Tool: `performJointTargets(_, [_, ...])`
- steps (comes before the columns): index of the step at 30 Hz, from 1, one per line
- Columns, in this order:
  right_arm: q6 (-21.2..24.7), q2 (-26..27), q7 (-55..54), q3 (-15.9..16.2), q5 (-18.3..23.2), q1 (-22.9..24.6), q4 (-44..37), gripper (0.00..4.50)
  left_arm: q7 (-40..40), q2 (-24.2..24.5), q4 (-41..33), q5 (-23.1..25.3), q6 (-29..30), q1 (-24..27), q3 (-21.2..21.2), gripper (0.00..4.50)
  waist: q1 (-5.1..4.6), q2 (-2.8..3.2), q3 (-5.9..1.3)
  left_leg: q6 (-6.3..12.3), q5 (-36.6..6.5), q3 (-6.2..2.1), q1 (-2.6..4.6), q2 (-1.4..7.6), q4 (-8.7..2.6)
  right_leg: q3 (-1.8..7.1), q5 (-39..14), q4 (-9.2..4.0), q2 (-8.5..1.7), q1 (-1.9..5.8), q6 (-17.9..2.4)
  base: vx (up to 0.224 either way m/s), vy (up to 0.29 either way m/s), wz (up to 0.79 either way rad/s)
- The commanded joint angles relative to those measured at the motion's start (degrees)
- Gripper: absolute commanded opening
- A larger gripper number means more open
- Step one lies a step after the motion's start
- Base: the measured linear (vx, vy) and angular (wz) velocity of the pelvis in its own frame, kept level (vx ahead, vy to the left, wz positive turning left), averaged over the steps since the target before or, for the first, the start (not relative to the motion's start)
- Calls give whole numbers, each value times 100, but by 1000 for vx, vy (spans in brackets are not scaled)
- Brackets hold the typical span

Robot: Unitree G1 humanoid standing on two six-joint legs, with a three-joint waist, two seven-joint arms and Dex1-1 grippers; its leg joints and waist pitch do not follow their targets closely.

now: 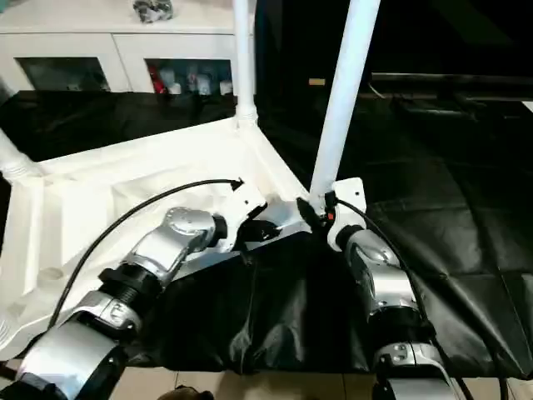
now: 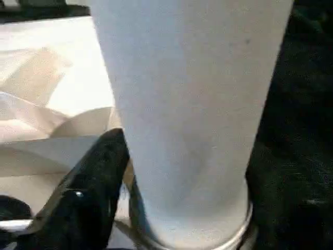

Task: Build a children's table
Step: Rotate leg to tighten

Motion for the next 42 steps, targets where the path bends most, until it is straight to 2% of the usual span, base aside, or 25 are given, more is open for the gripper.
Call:
performJointTargets(1, [107, 204, 415, 265, 112, 76, -95, 373, -73, -96, -205, -41, -198, -24, -110, 0, 6, -81, -377, 307, -1397, -198, 100, 313, -430, 183, -1219, -433, -359, 228, -1228, 0, 0, 0])
performJointTargets(4, [136, -86, 1046, 393, 192, 231, -461, 380, -596, 145, -394, -112, -270, 96, -179, 0, 21, -78, -390, 393, -1295, -195, 100, 324, -416, 183, -1007, -409, -360, 251, -1286, 0, 0, 0])
performJointTargets(6, [120, -258, 1336, 508, 177, 306, -570, 413, -820, 265, -443, -144, -317, 127, -214, 0, 27, -78, -400, 455, -1153, -189, 92, 320, -398, 177, -784, -381, -353, 262, -1348, 0, 0, 0])
performJointTargets(7, [120, -258, 1336, 508, 177, 306, -570, 413, -820, 265, -443, -144, -317, 127, -214, 0, 23, -79, -399, 491, -1105, -174, 89, 317, -384, 176, -693, -370, -349, 256, -1394, 0, 0, 0])
performJointTargets(12, [91, -670, 2143, 722, 239, 536, -894, 421, -1392, 589, -566, -211, -439, 208, -280, 0, 62, -65, -373, 422, -1331, -180, 112, 348, -410, 166, -1103, -404, -354, 248, -1375, 0, 0, 0])
performJointTargets(17, [104, -1136, 3187, 974, 321, 764, -1214, 421, -2105, 986, -820, -319, -394, 340, -361, 0, 68, -63, -361, 348, -1511, -179, 117, 363, -427, 170, -1245, -405, -352, 233, -1387, 0, 0, 0])
performJointTargets(19, [63, -1235, 3408, 1025, 357, 800, -1280, 397, -2297, 1100, -866, -327, -410, 366, -401, 0, 80, -60, -356, 329, -1540, -178, 124, 368, -427, 179, -1342, -413, -360, 222, -1371, 0, 0, 0])
performJointTargets(22, [216, -1341, 3673, 1083, 460, 828, -1407, 385, -2586, 1251, -918, -369, -388, 388, -450, 0, 121, -49, -356, 305, -1536, -180, 135, 373, -433, 181, -1403, -411, -361, 217, -1359, 0, 0, 0])
performJointTargets(24, [278, -1432, 3864, 1163, 458, 852, -1477, 352, -2710, 1328, -976, -411, -365, 403, -460, 0, 152, -50, -366, 283, -1504, -177, 144, 385, -432, 186, -1281, -390, -355, 202, -1387, 0, 0, 0])
performJointTargets(27, [332, -1465, 3939, 1191, 463, 863, -1500, 336, -2762, 1349, -1011, -417, -337, 411, -462, 0, 174, -51, -369, 270, -1445, -174, 141, 378, -426, 185, -1176, -379, -361, 206, -1425, 0, 0, 0])
performJointTargets(35, [227, -1597, 4121, 1402, 257, 896, -1466, 270, -2926, 1426, -1063, -427, -285, 413, -512, 0, 196, -52, -378, 298, -1355, -175, 133, 373, -411, 183, -1105, -369, -365, 219, -1424, 0, 0, 0])
performJointTargets(40, [263, -1541, 4072, 1423, 275, 913, -1516, 261, -2855, 1406, -1035, -379, -273, 414, -500, 0, 194, -55, -381, 280, -1383, -178, 136, 367, -409, 180, -1108, -367, -362, 226, -1430, 0, 0, 0])
performJointTargets(42, [251, -1441, 3934, 1356, 337, 922, -1489, 261, -2574, 1318, -957, -324, -234, 379, -451, 0, 195, -56, -379, 291, -1366, -175, 133, 366, -405, 181, -1104, -367, -365, 226, -1438, 0, 0, 0])
